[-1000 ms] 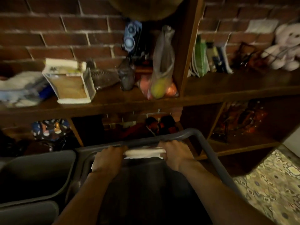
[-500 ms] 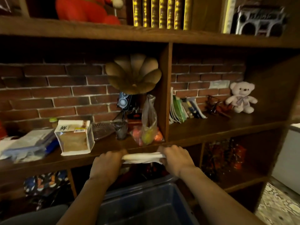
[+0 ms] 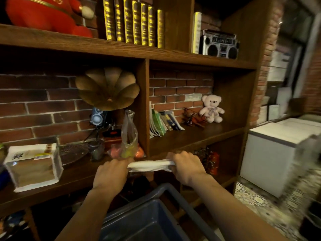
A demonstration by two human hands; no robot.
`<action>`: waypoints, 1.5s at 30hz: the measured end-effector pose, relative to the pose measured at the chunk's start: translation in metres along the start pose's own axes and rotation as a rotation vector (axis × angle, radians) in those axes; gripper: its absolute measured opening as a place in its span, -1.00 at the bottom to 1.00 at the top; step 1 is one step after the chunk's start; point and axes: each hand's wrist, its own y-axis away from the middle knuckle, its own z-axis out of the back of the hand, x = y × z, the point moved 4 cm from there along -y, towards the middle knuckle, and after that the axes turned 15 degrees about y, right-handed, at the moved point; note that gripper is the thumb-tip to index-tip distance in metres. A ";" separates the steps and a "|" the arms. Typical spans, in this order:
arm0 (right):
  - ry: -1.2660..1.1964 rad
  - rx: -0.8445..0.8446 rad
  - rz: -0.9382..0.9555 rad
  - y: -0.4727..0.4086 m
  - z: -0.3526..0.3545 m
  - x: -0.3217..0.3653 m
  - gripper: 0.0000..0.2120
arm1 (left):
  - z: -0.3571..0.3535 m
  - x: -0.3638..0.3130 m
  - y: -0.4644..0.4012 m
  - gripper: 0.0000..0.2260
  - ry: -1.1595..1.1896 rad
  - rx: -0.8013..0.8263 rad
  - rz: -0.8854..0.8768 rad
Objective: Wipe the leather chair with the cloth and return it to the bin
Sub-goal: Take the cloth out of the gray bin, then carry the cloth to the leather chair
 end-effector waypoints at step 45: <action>0.087 0.212 -0.972 0.427 -0.068 -0.471 -0.58 | -0.274 -0.625 0.022 -0.78 0.510 0.333 -0.992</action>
